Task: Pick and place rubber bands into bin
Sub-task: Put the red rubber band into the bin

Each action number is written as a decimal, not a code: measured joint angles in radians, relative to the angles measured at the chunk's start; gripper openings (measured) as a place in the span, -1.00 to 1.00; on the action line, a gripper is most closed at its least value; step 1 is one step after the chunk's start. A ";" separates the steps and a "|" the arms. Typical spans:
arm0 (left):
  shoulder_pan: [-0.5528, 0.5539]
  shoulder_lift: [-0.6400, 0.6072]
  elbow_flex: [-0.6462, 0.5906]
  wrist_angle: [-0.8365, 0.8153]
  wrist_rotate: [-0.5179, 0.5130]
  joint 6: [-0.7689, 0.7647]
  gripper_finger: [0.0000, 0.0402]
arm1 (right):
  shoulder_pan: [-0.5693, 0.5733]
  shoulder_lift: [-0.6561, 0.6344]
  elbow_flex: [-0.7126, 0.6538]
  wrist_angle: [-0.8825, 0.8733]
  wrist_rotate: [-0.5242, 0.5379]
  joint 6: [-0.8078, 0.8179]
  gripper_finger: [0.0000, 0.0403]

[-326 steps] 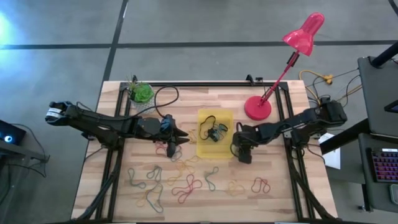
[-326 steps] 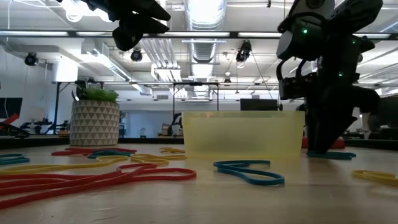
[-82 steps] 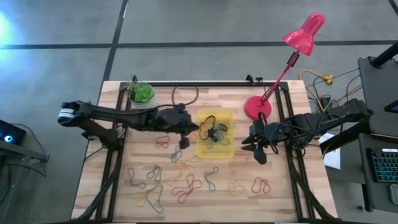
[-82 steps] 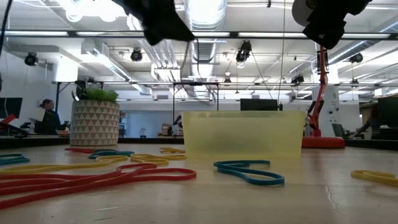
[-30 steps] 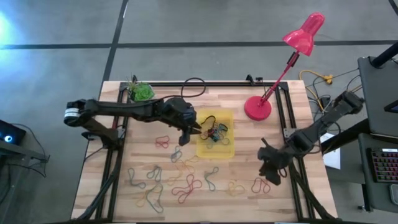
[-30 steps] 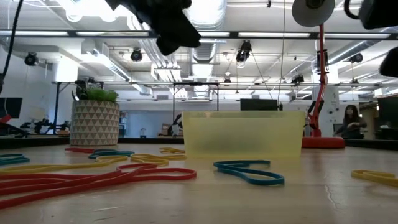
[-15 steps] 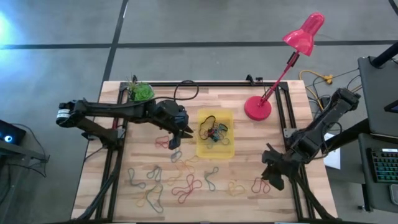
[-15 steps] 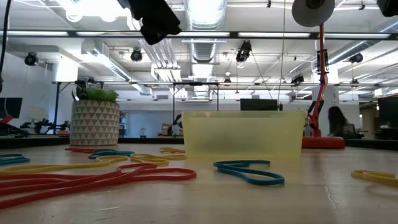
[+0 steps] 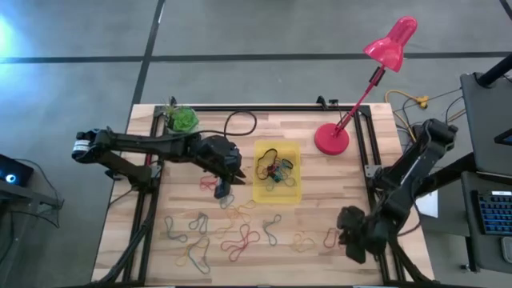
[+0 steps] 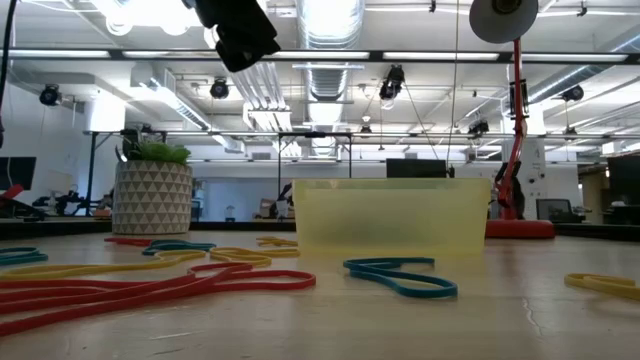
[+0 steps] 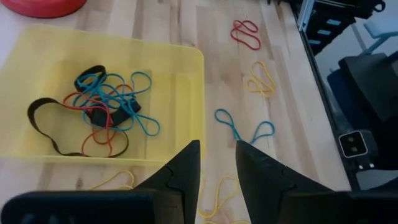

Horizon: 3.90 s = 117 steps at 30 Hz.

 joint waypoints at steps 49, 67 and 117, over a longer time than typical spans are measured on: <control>-0.012 0.000 -0.002 0.017 -0.023 -0.003 -0.57 | -0.063 0.176 -0.158 0.096 -0.127 -0.125 -0.11; -0.014 0.000 -0.002 0.017 -0.032 -0.027 -0.57 | -0.080 0.194 -0.169 0.056 -0.203 -0.052 -0.39; -0.015 0.001 -0.002 0.042 -0.041 -0.025 -0.57 | -0.258 -0.091 0.133 -0.105 0.299 -0.386 -0.96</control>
